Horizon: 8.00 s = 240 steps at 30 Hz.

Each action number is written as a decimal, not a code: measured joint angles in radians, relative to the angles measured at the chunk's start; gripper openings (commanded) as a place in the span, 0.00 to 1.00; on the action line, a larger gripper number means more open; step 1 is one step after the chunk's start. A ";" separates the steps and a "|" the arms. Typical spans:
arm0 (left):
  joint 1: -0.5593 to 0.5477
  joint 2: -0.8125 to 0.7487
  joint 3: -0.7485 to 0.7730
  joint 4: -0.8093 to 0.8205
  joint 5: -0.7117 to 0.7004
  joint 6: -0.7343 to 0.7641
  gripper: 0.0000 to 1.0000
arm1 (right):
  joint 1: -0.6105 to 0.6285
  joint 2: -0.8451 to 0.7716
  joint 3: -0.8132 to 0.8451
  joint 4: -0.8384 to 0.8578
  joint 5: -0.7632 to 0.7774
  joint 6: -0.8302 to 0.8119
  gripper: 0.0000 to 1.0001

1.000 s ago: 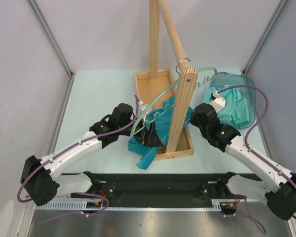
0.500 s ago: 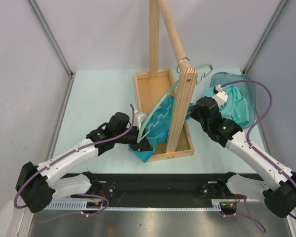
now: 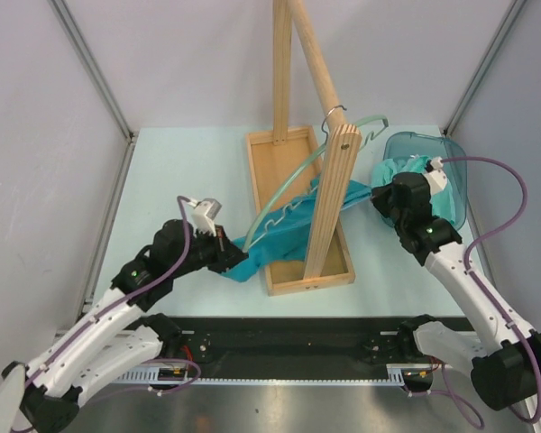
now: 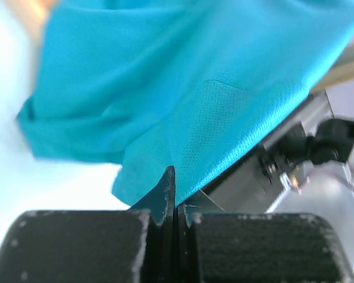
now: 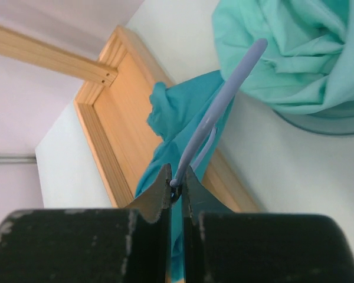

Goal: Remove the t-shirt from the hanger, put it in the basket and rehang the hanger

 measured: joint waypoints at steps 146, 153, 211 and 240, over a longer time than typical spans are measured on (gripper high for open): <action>0.238 0.505 0.108 0.474 0.558 -0.094 0.64 | -0.061 0.082 0.349 -0.400 -0.038 -0.380 0.00; 0.150 0.457 0.062 0.674 0.514 -0.066 0.63 | -0.002 0.186 0.392 -0.449 -0.005 -0.303 0.00; -0.073 0.595 0.060 0.850 0.286 0.038 0.00 | -0.091 -0.179 0.204 -0.460 -0.127 -0.243 1.00; 0.398 0.088 0.348 0.300 0.189 0.074 0.00 | -0.167 -0.263 0.141 -0.501 -0.106 -0.332 1.00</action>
